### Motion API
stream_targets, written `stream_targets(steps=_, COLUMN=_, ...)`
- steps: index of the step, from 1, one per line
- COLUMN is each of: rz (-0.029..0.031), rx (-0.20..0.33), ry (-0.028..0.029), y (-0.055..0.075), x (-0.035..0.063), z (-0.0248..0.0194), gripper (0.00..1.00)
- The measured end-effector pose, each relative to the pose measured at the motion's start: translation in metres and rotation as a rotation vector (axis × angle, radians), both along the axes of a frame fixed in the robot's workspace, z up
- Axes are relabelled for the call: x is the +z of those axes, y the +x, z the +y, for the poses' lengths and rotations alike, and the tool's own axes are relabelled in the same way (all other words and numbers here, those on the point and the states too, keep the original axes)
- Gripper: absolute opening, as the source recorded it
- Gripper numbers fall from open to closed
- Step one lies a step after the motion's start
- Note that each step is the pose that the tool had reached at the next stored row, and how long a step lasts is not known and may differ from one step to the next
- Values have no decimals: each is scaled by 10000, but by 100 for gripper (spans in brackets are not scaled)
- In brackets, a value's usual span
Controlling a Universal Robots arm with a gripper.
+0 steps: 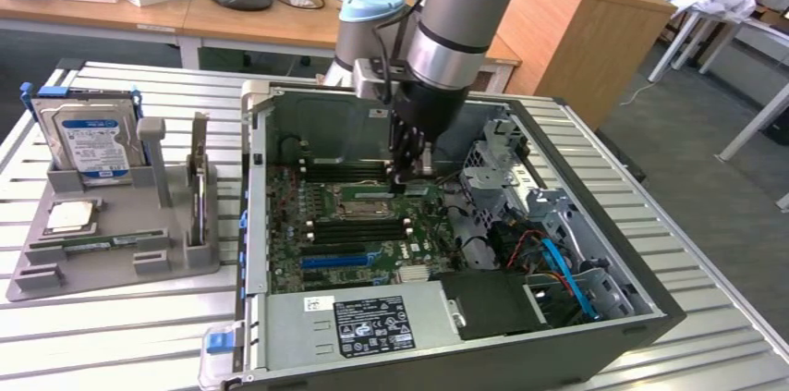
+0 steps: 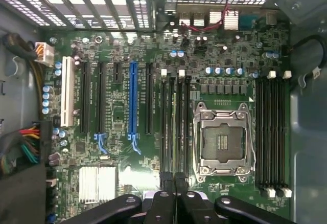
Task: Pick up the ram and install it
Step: 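Insert the ram into the slot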
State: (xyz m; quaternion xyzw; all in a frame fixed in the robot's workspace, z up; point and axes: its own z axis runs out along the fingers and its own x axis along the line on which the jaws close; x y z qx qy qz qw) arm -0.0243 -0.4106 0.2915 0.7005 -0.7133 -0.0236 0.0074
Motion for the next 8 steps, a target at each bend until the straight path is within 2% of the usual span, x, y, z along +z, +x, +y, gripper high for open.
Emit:
stream_targets(steps=3, rz=0, rx=-268, ry=-2, y=-17, x=-13, z=0, gripper=11)
stream_targets(steps=8, rz=-1, rx=-305, ry=-1, y=-62, x=-38, z=0, gripper=11)
